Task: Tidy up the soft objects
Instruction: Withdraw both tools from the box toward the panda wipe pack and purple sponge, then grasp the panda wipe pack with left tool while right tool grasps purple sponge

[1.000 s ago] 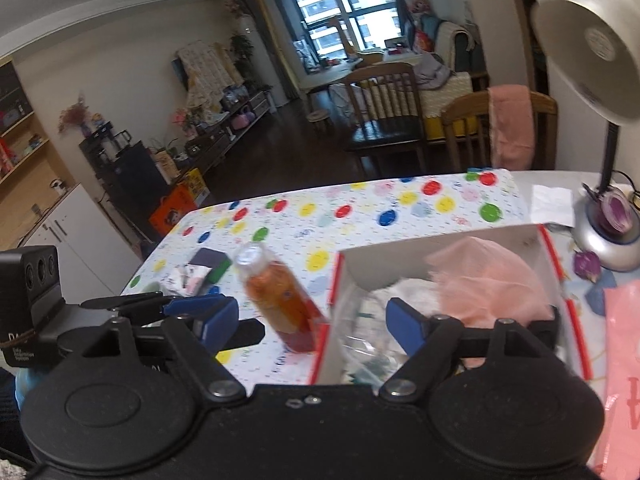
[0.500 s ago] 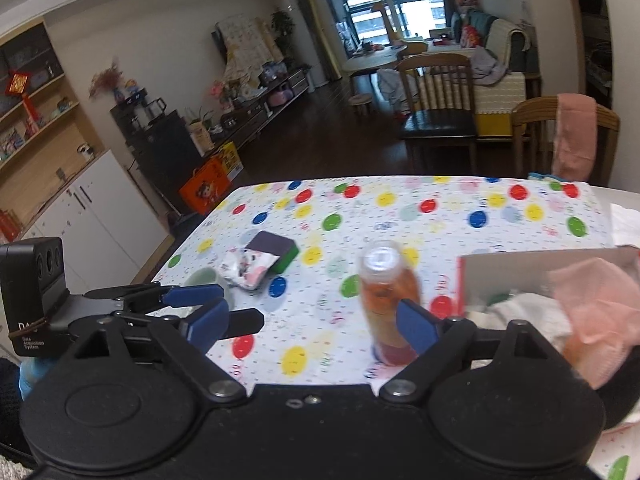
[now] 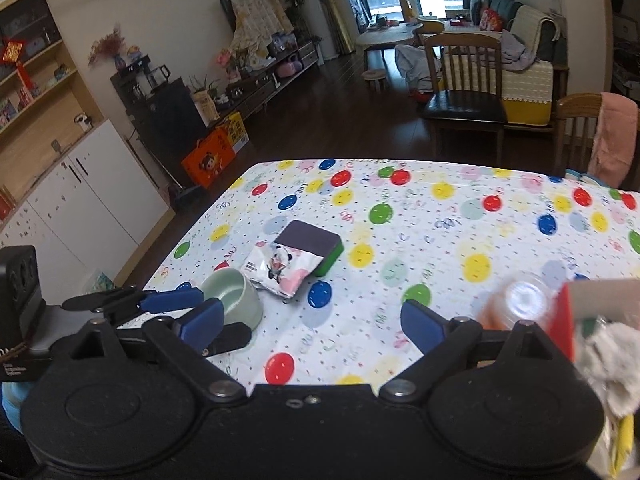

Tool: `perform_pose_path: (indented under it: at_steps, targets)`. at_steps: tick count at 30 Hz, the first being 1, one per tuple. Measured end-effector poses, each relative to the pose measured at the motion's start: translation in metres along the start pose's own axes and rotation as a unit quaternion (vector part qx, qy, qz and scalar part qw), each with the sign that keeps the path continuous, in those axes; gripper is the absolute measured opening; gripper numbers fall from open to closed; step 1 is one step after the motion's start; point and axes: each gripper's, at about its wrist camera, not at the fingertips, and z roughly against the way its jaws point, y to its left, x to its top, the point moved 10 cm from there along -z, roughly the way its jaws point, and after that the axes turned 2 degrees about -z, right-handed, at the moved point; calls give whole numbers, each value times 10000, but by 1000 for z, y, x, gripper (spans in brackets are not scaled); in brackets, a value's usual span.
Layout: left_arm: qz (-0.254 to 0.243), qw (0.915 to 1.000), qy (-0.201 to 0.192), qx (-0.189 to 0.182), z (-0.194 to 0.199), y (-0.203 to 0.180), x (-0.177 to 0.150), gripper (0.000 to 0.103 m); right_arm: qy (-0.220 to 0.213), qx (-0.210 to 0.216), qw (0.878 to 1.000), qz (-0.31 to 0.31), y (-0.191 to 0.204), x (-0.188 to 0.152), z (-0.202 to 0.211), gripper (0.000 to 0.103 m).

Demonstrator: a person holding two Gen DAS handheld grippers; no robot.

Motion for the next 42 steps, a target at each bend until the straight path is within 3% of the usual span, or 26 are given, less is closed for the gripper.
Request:
perform_pose_path:
  at_steps: [3, 6, 12, 22, 26, 34, 42]
  targets:
    - [75, 9999, 31, 69, -2, 27, 4, 90, 81, -7, 9999, 62, 10, 10, -18, 95]
    - [167, 9998, 59, 122, -5, 52, 8, 103, 159, -48, 9998, 121, 17, 19, -36, 95]
    - [194, 9993, 204, 249, -18, 104, 23, 103, 349, -84, 9993, 119, 24, 35, -76, 99]
    - [313, 9950, 920, -215, -69, 169, 36, 103, 651, -336, 9969, -274, 22, 65, -151, 102]
    - [315, 9919, 1152, -438, -92, 183, 35, 103, 812, -364, 9954, -362, 21, 71, -182, 103]
    - [214, 9872, 1547, -333, -134, 208, 24, 103, 1205, -494, 9909, -331, 20, 74, -236, 103]
    - [365, 9786, 1971, -470, -169, 219, 7, 102, 1566, -544, 9861, -77, 27, 68, -279, 103]
